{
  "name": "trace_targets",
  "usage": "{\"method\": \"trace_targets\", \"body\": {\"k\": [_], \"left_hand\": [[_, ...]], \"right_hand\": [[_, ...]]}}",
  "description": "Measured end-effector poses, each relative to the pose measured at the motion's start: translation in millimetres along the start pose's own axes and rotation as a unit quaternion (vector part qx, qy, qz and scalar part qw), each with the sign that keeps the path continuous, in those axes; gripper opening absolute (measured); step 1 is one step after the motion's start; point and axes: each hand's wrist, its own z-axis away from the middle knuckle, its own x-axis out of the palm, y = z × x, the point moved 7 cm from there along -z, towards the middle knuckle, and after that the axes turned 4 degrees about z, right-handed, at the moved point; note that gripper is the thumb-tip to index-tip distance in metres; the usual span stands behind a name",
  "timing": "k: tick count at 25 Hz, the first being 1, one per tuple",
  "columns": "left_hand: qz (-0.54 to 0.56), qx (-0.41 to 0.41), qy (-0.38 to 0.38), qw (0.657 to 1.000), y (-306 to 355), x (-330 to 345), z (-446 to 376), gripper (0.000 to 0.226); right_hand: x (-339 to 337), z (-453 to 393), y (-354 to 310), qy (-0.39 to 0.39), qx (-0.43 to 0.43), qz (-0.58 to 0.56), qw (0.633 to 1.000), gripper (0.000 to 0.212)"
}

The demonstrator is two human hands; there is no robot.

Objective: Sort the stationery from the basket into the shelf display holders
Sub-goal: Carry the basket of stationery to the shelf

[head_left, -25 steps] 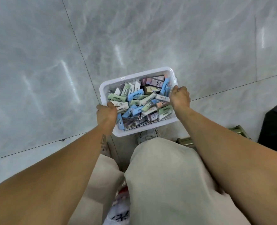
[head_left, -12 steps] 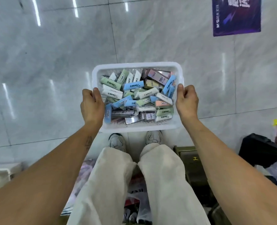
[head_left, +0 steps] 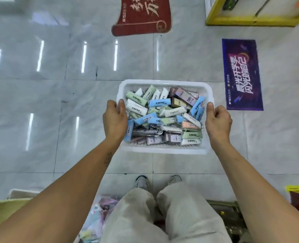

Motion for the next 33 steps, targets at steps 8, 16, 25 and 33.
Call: {"method": "trace_targets", "body": {"k": [8,16,25,33], "left_hand": [[0.006,0.002,0.004,1.0,102,-25,-95,0.038],[0.006,0.026,0.032,0.999,246,-7,-268,0.039],[0.024,0.055,0.028,0.998,394,23,-507,0.035],[0.004,0.101,-0.009,0.995,535,67,-752,0.035]], "right_hand": [[2,-77,-135,0.003,-0.041,0.012,0.999,0.048],[39,-235,-292,-0.015,-0.055,-0.012,0.998,0.052],[101,-419,-484,0.014,-0.073,-0.031,0.997,0.055],[168,-582,-636,0.075,-0.036,-0.047,0.995,0.054]]}}
